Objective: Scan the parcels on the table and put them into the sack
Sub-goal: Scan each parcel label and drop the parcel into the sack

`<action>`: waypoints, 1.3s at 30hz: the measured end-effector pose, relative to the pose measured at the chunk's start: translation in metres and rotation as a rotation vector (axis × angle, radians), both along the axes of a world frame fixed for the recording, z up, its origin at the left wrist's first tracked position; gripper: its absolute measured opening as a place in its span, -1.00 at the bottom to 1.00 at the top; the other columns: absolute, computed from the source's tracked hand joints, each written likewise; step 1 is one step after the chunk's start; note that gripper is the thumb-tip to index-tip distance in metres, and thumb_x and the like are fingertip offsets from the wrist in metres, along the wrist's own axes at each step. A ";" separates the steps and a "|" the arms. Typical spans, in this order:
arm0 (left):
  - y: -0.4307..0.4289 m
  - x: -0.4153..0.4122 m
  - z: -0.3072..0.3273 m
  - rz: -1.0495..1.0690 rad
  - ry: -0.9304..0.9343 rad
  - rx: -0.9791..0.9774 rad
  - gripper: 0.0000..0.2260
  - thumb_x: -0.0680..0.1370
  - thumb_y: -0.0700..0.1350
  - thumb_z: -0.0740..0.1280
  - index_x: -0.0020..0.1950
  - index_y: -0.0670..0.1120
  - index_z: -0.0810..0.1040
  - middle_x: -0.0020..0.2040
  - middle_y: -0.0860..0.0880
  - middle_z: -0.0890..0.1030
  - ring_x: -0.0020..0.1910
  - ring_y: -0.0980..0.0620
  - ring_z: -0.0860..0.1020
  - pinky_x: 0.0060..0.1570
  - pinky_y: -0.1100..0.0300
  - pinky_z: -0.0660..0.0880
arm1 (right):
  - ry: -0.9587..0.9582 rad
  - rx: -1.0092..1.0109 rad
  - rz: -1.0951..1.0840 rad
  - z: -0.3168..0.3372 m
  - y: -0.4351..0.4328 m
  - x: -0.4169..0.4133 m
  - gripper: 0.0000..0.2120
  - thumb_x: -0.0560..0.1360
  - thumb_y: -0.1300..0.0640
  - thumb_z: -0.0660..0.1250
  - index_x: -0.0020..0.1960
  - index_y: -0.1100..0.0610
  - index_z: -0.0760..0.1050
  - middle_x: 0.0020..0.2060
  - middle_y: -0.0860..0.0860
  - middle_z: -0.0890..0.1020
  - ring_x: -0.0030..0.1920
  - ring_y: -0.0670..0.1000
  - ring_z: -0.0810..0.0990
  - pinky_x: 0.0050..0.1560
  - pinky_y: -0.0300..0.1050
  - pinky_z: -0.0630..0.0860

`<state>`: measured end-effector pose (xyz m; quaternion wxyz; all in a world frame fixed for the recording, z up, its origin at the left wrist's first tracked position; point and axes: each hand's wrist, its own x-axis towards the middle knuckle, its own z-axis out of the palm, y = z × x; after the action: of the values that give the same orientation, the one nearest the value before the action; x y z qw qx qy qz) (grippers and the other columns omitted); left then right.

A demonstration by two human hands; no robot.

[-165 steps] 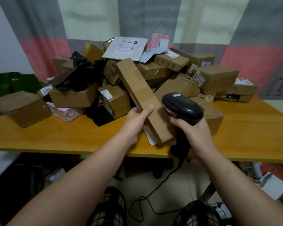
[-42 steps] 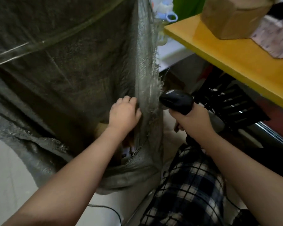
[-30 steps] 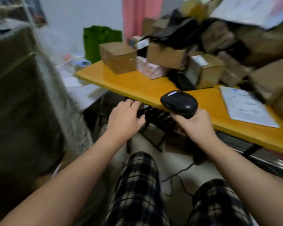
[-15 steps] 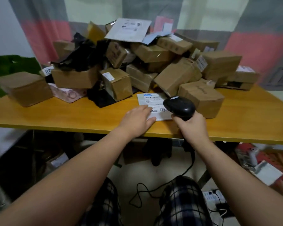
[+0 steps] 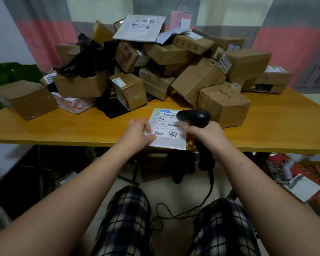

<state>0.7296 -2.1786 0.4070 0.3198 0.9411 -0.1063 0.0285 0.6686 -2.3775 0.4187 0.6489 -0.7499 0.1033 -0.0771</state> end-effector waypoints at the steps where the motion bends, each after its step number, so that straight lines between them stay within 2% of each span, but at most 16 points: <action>1: 0.000 -0.001 0.002 0.037 0.057 -0.057 -0.74 0.43 -0.13 0.49 -0.02 -0.04 0.43 0.12 -0.07 0.43 -0.06 0.01 0.44 -0.15 0.17 0.35 | 0.004 -0.007 0.006 -0.001 0.006 -0.001 -0.83 0.39 0.26 0.48 -0.31 0.09 0.54 -0.50 -0.01 0.54 -0.47 -0.02 0.49 -0.41 -0.21 0.43; 4: 0.002 -0.009 0.003 0.028 0.159 -0.217 -0.52 0.43 -0.21 0.48 0.25 -0.01 0.35 0.20 -0.10 0.49 0.03 -0.05 0.53 -0.05 0.07 0.54 | -0.043 -0.052 -0.064 -0.009 0.023 -0.005 -0.75 0.35 0.41 0.46 -0.19 0.08 0.55 -0.28 0.00 0.63 -0.26 -0.04 0.58 -0.21 -0.19 0.50; 6: 0.005 -0.017 0.001 -0.009 0.154 -0.322 -0.33 0.44 -0.24 0.47 0.45 0.01 0.22 0.26 -0.06 0.50 0.12 -0.04 0.55 0.03 0.05 0.56 | -0.105 -0.054 -0.114 -0.016 0.031 -0.010 -0.74 0.35 0.42 0.44 -0.01 0.18 0.57 -0.12 0.08 0.65 -0.11 0.02 0.59 -0.11 -0.18 0.51; 8: 0.008 -0.025 0.000 -0.016 0.145 -0.538 -0.26 0.47 -0.22 0.45 0.52 0.02 0.11 0.23 -0.02 0.56 0.09 0.00 0.60 0.02 0.01 0.58 | -0.180 -0.054 -0.134 -0.020 0.034 -0.015 -0.67 0.37 0.39 0.46 0.11 0.26 0.56 -0.04 0.10 0.65 -0.04 0.00 0.60 -0.09 -0.28 0.52; 10: 0.015 -0.030 0.004 0.054 0.132 -0.794 -0.33 0.52 -0.17 0.41 0.52 -0.02 0.13 0.07 0.00 0.65 -0.04 0.07 0.66 -0.14 0.14 0.61 | -0.224 -0.065 -0.128 -0.023 0.036 -0.020 -0.65 0.37 0.35 0.48 0.14 0.27 0.55 -0.02 0.09 0.66 -0.02 0.00 0.60 -0.03 -0.21 0.54; 11: 0.019 -0.030 0.007 0.081 0.102 -0.867 -0.46 0.53 -0.16 0.39 0.46 -0.09 0.25 -0.02 0.02 0.67 -0.10 0.10 0.67 -0.23 0.24 0.58 | -0.229 -0.072 -0.121 -0.022 0.036 -0.021 -0.64 0.36 0.34 0.49 0.14 0.27 0.55 -0.02 0.09 0.66 -0.02 0.00 0.60 -0.02 -0.14 0.53; 12: 0.024 -0.030 0.012 0.080 0.061 -0.888 -0.63 0.54 -0.17 0.38 0.32 -0.14 0.42 -0.11 0.05 0.69 -0.14 0.12 0.67 -0.29 0.33 0.55 | -0.230 -0.085 -0.110 -0.021 0.037 -0.022 -0.63 0.36 0.33 0.49 0.14 0.27 0.55 -0.03 0.09 0.65 -0.03 0.00 0.59 -0.03 -0.12 0.51; 14: 0.033 -0.030 0.020 0.034 -0.014 -0.849 -0.95 0.54 -0.20 0.38 -0.01 -0.10 0.59 -0.24 0.13 0.69 -0.21 0.20 0.66 -0.34 0.43 0.49 | -0.251 -0.131 -0.085 -0.013 0.041 -0.024 -0.64 0.35 0.29 0.50 0.12 0.21 0.55 -0.03 0.07 0.65 -0.02 0.00 0.58 -0.02 -0.11 0.48; 17: 0.045 -0.026 0.030 0.049 -0.101 -0.844 -0.92 0.53 -0.22 0.39 -0.15 -0.06 0.62 -0.29 0.14 0.67 -0.30 0.28 0.62 -0.36 0.45 0.46 | -0.365 -0.218 -0.130 -0.001 0.048 -0.028 -0.70 0.34 0.10 0.53 -0.01 -0.08 0.51 -0.02 0.04 0.63 0.00 -0.03 0.58 -0.01 -0.13 0.47; 19: 0.051 -0.023 0.034 0.071 -0.122 -0.839 -0.92 0.53 -0.21 0.40 -0.16 -0.06 0.62 -0.25 0.12 0.66 -0.31 0.29 0.61 -0.36 0.45 0.45 | -0.412 -0.211 -0.161 0.010 0.054 -0.031 -0.73 0.32 0.01 0.53 -0.11 -0.18 0.48 -0.09 -0.08 0.63 -0.05 -0.16 0.58 -0.07 -0.23 0.46; 21: 0.054 -0.021 0.036 0.085 -0.122 -0.829 -0.91 0.53 -0.21 0.40 -0.16 -0.05 0.62 -0.22 0.11 0.65 -0.31 0.30 0.60 -0.36 0.45 0.45 | -0.428 -0.194 -0.116 0.019 0.062 -0.030 -0.77 0.34 0.04 0.53 -0.11 -0.17 0.52 -0.17 -0.21 0.62 -0.11 -0.31 0.56 -0.15 -0.38 0.44; 22: 0.054 -0.021 0.036 0.090 -0.122 -0.824 -0.90 0.53 -0.21 0.40 -0.17 -0.05 0.61 -0.22 0.11 0.65 -0.32 0.30 0.60 -0.35 0.45 0.45 | -0.430 -0.197 -0.093 0.021 0.066 -0.029 -0.77 0.35 0.07 0.52 -0.08 -0.13 0.55 -0.17 -0.20 0.63 -0.11 -0.31 0.56 -0.16 -0.42 0.43; 26: 0.053 -0.019 0.038 0.102 -0.106 -0.824 -0.96 0.53 -0.21 0.39 -0.07 -0.17 0.62 -0.18 0.05 0.65 -0.31 0.29 0.61 -0.35 0.44 0.47 | -0.419 -0.210 -0.102 0.023 0.075 -0.026 -0.80 0.37 0.12 0.49 -0.03 -0.02 0.59 -0.17 -0.08 0.66 -0.10 -0.13 0.60 -0.14 -0.28 0.44; 30: 0.052 -0.020 0.038 0.107 -0.094 -0.828 -0.90 0.54 -0.22 0.37 0.00 -0.23 0.61 -0.15 -0.01 0.64 -0.31 0.27 0.60 -0.33 0.42 0.49 | -0.418 -0.231 -0.135 0.021 0.075 -0.025 -0.83 0.37 0.07 0.49 -0.05 -0.01 0.61 -0.22 -0.10 0.65 -0.12 -0.13 0.60 -0.19 -0.34 0.43; 35: 0.052 -0.019 0.037 0.116 -0.096 -0.818 -0.91 0.54 -0.21 0.37 -0.01 -0.22 0.61 -0.14 0.00 0.64 -0.28 0.25 0.60 -0.31 0.42 0.49 | -0.397 -0.248 -0.146 0.020 0.073 -0.026 -0.81 0.38 0.05 0.48 -0.05 0.11 0.64 -0.30 -0.05 0.63 -0.20 -0.09 0.58 -0.26 -0.26 0.40; 39: 0.053 -0.017 0.036 0.122 -0.098 -0.815 -0.93 0.54 -0.21 0.37 -0.03 -0.19 0.61 -0.14 0.00 0.65 -0.28 0.24 0.61 -0.31 0.42 0.49 | -0.398 -0.270 -0.147 0.021 0.072 -0.026 -0.86 0.38 0.04 0.47 -0.10 0.06 0.63 -0.36 -0.11 0.59 -0.25 -0.09 0.58 -0.29 -0.28 0.40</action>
<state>0.7124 -2.1256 0.4430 0.6585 0.7395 -0.0457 0.1319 0.6427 -2.3055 0.4401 0.5431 -0.7903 0.0165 -0.2832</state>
